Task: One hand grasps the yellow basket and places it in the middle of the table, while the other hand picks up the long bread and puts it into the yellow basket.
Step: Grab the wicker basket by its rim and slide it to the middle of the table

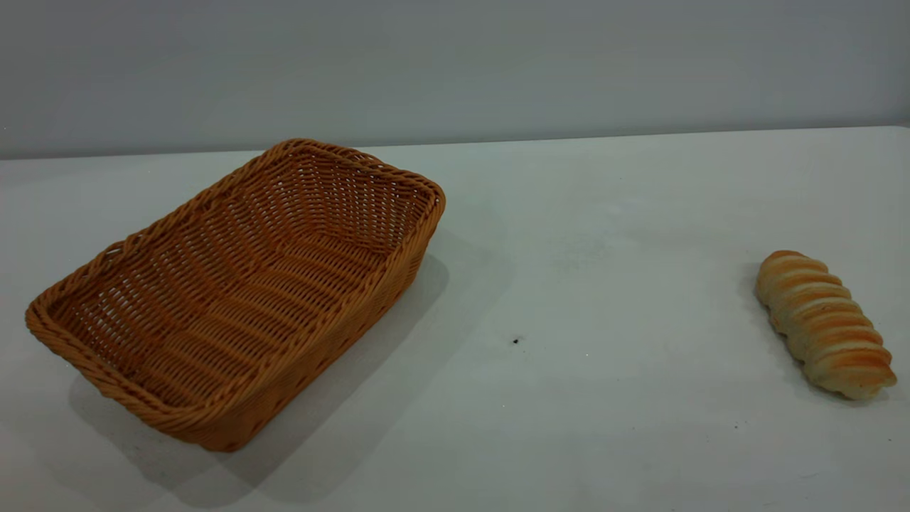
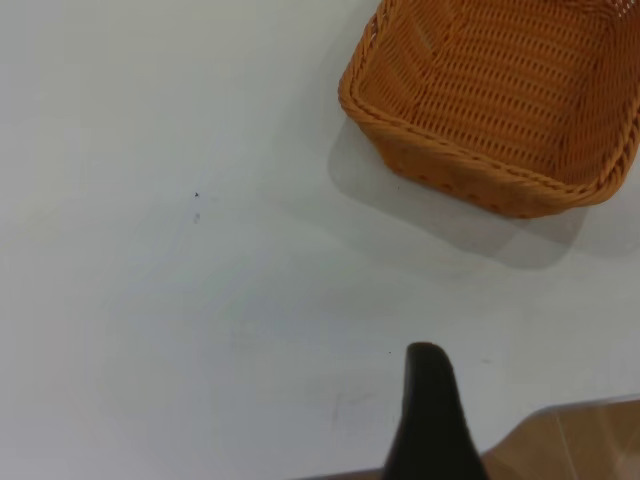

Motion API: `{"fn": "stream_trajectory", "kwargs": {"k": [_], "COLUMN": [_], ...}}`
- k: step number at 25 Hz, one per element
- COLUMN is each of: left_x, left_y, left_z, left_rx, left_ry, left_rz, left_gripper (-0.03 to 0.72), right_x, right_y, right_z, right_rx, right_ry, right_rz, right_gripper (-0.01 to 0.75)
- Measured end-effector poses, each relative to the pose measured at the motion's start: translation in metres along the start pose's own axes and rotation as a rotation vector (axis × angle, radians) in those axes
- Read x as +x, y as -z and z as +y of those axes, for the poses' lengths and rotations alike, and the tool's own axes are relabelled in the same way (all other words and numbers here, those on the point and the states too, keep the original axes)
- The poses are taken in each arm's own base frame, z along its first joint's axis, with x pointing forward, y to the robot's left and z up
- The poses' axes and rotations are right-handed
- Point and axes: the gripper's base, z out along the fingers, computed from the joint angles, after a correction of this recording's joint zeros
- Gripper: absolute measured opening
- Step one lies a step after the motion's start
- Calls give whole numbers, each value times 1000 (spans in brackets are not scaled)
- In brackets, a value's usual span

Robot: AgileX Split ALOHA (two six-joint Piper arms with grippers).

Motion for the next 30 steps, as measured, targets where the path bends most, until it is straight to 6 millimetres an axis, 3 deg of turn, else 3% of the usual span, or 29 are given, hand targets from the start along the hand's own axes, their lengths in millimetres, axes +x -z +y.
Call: {"fn": "stream_trajectory", "kwargs": {"k": [21, 30], "left_x": [0, 0], "left_y": [0, 0], "left_z": [0, 0], "left_rx": [0, -3], "left_ry": [0, 1], "left_rz": [0, 0], "left_gripper": [576, 576], "right_x": [0, 0], "right_y": [0, 0], "right_z": [0, -1], "right_rx": [0, -80], "right_ry": [0, 34], "right_rz": [0, -4], "right_gripper": [322, 322]}}
